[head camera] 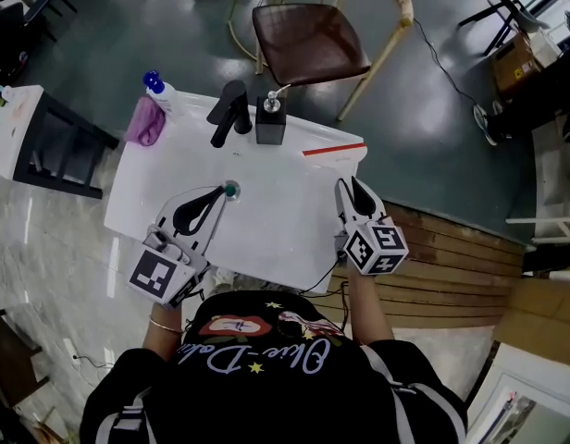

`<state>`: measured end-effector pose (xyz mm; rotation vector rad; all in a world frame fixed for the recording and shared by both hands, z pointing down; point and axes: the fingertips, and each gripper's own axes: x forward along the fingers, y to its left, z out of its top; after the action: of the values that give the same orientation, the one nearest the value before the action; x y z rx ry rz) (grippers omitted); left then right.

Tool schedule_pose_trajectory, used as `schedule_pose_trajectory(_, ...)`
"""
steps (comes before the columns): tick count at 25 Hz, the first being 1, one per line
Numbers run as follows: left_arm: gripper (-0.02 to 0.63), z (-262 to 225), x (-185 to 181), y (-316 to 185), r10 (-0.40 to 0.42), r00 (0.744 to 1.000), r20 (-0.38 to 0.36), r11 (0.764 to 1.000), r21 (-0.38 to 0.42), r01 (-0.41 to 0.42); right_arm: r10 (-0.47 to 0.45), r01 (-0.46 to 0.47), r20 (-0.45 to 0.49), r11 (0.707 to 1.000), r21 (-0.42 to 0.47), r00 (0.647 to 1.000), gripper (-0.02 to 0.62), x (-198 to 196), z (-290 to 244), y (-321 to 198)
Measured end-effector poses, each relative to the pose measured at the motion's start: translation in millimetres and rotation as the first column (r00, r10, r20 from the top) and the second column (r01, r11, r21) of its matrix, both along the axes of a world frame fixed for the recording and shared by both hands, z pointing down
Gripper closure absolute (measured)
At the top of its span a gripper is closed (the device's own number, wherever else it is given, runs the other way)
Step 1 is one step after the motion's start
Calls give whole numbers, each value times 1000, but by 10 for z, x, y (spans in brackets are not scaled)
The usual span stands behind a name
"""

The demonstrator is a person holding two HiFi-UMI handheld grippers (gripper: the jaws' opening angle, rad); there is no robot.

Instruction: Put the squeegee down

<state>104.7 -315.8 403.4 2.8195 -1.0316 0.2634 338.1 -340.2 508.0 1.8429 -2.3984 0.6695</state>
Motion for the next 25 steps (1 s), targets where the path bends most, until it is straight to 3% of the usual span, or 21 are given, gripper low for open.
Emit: schedule_pose_trajectory(25, 592, -51, -232, 29, -101, 995, 6, 995, 7, 101, -66, 55, -121, 994, -89, 991, 495, 6, 399, -262)
